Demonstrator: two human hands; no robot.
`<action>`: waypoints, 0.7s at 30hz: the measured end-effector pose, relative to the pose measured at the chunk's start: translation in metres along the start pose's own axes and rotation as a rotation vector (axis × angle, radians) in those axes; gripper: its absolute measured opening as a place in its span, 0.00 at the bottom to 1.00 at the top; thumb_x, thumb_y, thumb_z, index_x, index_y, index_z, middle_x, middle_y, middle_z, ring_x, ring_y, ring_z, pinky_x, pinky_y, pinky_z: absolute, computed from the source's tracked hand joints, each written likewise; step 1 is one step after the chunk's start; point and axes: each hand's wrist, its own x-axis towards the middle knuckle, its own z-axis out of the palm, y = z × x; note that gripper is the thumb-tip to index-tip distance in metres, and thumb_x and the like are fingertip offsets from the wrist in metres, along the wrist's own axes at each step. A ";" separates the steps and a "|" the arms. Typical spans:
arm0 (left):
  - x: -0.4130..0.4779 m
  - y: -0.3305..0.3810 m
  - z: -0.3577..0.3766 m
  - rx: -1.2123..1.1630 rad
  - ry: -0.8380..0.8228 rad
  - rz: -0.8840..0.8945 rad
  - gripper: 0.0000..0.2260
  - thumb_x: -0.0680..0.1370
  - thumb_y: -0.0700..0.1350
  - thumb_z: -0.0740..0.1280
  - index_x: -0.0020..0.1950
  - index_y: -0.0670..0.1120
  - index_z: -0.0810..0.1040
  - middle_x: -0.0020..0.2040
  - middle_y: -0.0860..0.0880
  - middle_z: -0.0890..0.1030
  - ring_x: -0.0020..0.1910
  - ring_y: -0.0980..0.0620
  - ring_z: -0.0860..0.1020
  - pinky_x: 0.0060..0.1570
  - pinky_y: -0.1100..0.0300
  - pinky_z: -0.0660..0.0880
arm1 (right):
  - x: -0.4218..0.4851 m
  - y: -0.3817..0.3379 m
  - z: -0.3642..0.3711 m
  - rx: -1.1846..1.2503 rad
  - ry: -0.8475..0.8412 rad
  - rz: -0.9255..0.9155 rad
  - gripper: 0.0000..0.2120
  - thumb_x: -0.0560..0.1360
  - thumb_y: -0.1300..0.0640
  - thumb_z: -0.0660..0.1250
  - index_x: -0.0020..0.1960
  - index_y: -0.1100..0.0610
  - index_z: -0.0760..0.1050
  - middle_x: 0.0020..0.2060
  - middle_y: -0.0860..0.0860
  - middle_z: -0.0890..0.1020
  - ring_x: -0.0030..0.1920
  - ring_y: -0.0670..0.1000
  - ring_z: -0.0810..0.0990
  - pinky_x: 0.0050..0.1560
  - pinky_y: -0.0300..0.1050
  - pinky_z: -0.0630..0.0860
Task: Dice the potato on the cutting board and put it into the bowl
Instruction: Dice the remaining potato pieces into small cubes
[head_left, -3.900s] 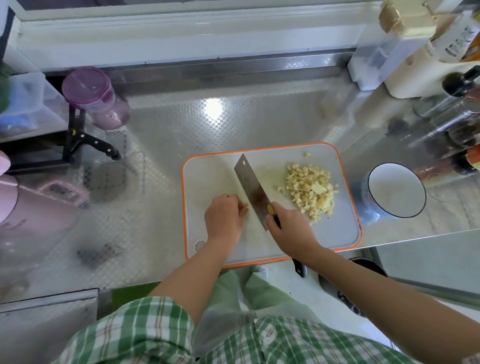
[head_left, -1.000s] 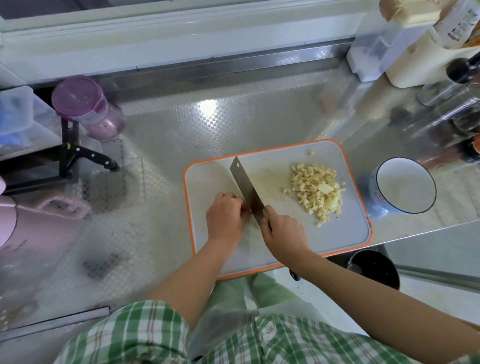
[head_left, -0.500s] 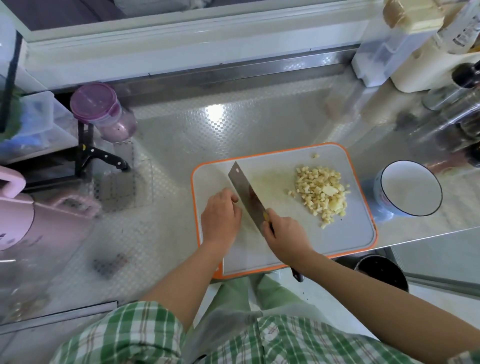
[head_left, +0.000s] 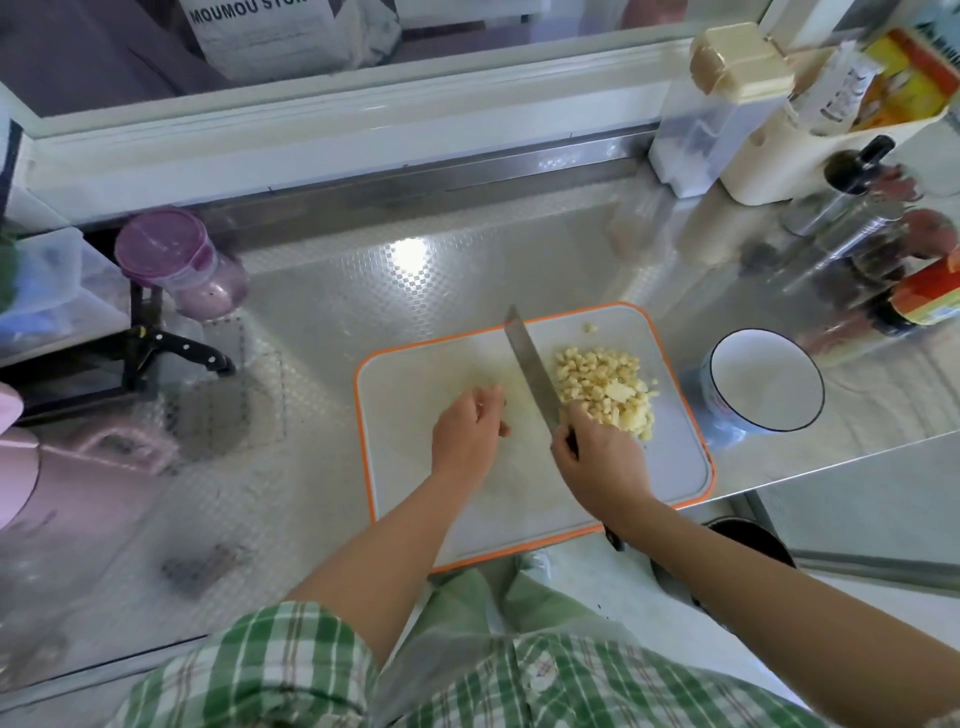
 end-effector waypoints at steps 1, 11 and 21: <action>0.000 0.008 -0.001 -0.128 -0.077 -0.067 0.18 0.81 0.59 0.57 0.47 0.46 0.77 0.34 0.49 0.82 0.33 0.49 0.78 0.36 0.56 0.73 | -0.001 -0.008 0.002 -0.015 -0.004 -0.042 0.08 0.79 0.55 0.59 0.56 0.54 0.71 0.30 0.53 0.76 0.32 0.59 0.76 0.30 0.46 0.65; 0.006 0.008 -0.005 -0.177 -0.007 -0.148 0.12 0.70 0.49 0.56 0.36 0.41 0.72 0.30 0.42 0.73 0.29 0.46 0.73 0.34 0.49 0.72 | -0.010 -0.005 -0.002 0.016 -0.383 -0.359 0.24 0.82 0.43 0.47 0.76 0.35 0.44 0.32 0.50 0.73 0.37 0.55 0.76 0.39 0.51 0.70; 0.004 0.013 -0.008 -0.225 0.021 -0.160 0.16 0.78 0.39 0.56 0.30 0.46 0.62 0.28 0.45 0.63 0.26 0.49 0.65 0.24 0.64 0.63 | 0.005 0.005 -0.005 0.131 -0.418 -0.162 0.29 0.76 0.31 0.37 0.76 0.34 0.44 0.30 0.54 0.75 0.40 0.56 0.78 0.47 0.50 0.73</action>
